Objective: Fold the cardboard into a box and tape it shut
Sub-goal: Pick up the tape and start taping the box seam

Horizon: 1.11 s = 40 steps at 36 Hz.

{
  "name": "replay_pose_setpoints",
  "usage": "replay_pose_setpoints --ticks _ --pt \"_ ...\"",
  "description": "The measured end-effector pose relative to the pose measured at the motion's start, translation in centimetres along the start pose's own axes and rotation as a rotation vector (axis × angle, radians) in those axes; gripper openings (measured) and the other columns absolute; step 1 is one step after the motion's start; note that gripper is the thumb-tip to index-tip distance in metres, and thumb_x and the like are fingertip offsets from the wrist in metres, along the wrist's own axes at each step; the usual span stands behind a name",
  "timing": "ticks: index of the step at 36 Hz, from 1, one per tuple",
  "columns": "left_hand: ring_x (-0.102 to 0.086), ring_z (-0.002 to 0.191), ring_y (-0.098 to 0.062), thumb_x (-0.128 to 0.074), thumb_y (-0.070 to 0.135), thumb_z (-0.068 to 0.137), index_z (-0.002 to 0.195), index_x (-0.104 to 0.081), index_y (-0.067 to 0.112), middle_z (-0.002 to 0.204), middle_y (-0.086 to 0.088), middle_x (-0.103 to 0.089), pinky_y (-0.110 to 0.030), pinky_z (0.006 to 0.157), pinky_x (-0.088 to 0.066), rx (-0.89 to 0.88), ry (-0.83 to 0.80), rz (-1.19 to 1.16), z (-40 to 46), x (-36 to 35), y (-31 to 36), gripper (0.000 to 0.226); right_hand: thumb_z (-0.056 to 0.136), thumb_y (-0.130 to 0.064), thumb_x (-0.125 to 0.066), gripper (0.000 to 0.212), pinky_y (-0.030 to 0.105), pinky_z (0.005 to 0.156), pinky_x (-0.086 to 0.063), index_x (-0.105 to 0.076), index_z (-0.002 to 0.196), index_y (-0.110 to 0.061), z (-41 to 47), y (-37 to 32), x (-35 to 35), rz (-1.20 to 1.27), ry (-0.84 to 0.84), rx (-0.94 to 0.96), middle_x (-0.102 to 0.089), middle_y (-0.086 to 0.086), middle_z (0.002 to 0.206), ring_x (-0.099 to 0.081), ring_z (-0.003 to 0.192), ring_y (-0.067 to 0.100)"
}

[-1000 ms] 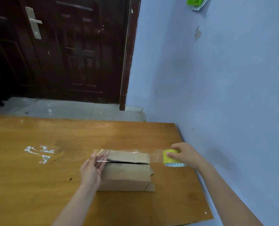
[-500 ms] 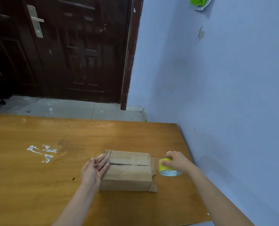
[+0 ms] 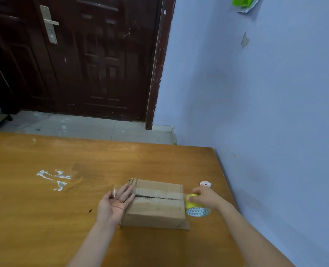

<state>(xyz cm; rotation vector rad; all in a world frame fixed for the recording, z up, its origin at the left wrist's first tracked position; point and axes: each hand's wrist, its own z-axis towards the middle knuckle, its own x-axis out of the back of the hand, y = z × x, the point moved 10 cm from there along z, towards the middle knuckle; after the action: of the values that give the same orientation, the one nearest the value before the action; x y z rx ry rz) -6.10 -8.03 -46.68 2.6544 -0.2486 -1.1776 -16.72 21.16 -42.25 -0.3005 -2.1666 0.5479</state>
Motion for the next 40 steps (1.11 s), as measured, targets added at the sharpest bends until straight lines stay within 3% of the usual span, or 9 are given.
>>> replay_pose_setpoints --ticks 10,16,20,24,26,29,31,34,40 --pt "-0.046 0.125 -0.043 -0.021 0.024 0.103 0.126 -0.036 0.003 0.136 -0.025 -0.048 -0.058 0.101 -0.035 0.026 0.027 -0.031 -0.1 0.2 -0.1 0.034 0.083 -0.046 -0.064 0.021 0.015 0.057 -0.034 -0.055 0.068 -0.034 0.6 -0.5 0.0 0.013 -0.013 0.009 -0.053 -0.016 0.070 -0.050 0.066 -0.004" --pt "-0.048 0.122 -0.043 -0.020 0.024 0.103 0.141 -0.027 0.006 0.135 -0.027 -0.049 -0.059 0.099 -0.036 0.018 0.043 -0.037 -0.5 0.2 -0.1 0.042 0.081 -0.046 -0.063 0.033 0.022 0.055 -0.031 -0.049 0.064 -0.022 0.9 -0.4 -0.4 -0.008 -0.011 0.013 -0.045 -0.008 0.063 -0.043 0.057 0.006" --pt "-0.047 0.123 -0.043 -0.020 0.025 0.103 0.134 -0.030 0.010 0.136 -0.026 -0.048 -0.059 0.099 -0.036 0.025 0.042 -0.052 -0.5 0.1 -0.4 0.036 0.081 -0.045 -0.064 0.036 0.027 0.055 -0.027 -0.043 0.060 -0.024 1.0 -0.1 -0.7 -0.013 0.002 -0.004 -0.038 -0.008 0.061 -0.038 0.056 0.008" --pt "-0.060 0.105 -0.042 -0.021 0.025 0.104 0.140 -0.028 0.011 0.137 -0.025 -0.048 -0.059 0.096 -0.038 -0.003 -0.005 -0.059 -0.8 -0.5 -0.1 0.040 0.085 -0.047 -0.061 0.015 0.023 0.069 -0.044 -0.060 0.084 -0.032 1.1 -0.1 -1.1 -0.054 -0.061 -0.021 -0.056 -0.011 0.085 -0.055 0.078 0.004" --pt "-0.069 0.087 -0.038 -0.023 0.024 0.103 0.132 -0.039 0.010 0.133 -0.026 -0.050 -0.059 0.091 -0.047 -0.050 -0.031 -0.022 -0.9 -0.8 0.4 0.036 0.086 -0.046 -0.061 0.030 0.024 0.077 -0.045 -0.064 0.105 -0.023 1.2 -0.3 -1.1 -0.059 -0.073 -0.023 -0.058 -0.008 0.097 -0.056 0.090 0.008" --pt "-0.067 0.093 -0.032 -0.025 0.021 0.104 0.127 -0.042 0.008 0.121 -0.026 -0.058 -0.050 0.073 -0.056 -0.178 -0.004 0.080 -1.1 -1.1 1.8 0.032 0.087 -0.046 -0.060 0.014 0.020 0.070 -0.038 -0.056 0.085 -0.033 1.3 -0.2 -1.3 -0.059 -0.079 -0.024 -0.052 -0.015 0.088 -0.048 0.080 0.001" --pt "-0.069 0.088 -0.026 -0.030 0.018 0.103 0.109 -0.048 0.005 0.096 -0.018 -0.070 -0.039 0.065 -0.060 -0.327 0.061 0.221 -1.8 -1.3 3.2 0.023 0.088 -0.046 -0.059 0.016 0.019 0.066 -0.037 -0.051 0.078 -0.036 1.2 -0.4 -1.3 -0.058 -0.067 -0.030 -0.050 -0.018 0.084 -0.047 0.077 0.001" --pt "-0.066 0.088 -0.024 -0.036 0.017 0.102 0.081 -0.051 0.007 0.081 -0.010 -0.071 -0.037 0.070 -0.057 -0.513 0.129 0.431 -3.0 -1.9 4.7 0.028 0.089 -0.045 -0.058 0.029 0.015 0.058 -0.032 -0.039 0.069 -0.039 1.1 -0.8 -1.4 -0.066 -0.060 -0.029 -0.040 -0.020 0.073 -0.040 0.066 -0.005" --pt "-0.063 0.089 -0.019 -0.038 0.020 0.101 0.082 -0.061 0.010 0.093 -0.008 -0.068 -0.038 0.081 -0.049 -0.677 0.155 0.734 -3.3 -1.6 6.1 0.032 0.089 -0.046 -0.057 0.018 0.015 0.058 -0.032 -0.046 0.086 -0.032 1.2 -0.5 -1.7 -0.091 -0.058 -0.022 -0.040 -0.021 0.074 -0.040 0.067 -0.005"
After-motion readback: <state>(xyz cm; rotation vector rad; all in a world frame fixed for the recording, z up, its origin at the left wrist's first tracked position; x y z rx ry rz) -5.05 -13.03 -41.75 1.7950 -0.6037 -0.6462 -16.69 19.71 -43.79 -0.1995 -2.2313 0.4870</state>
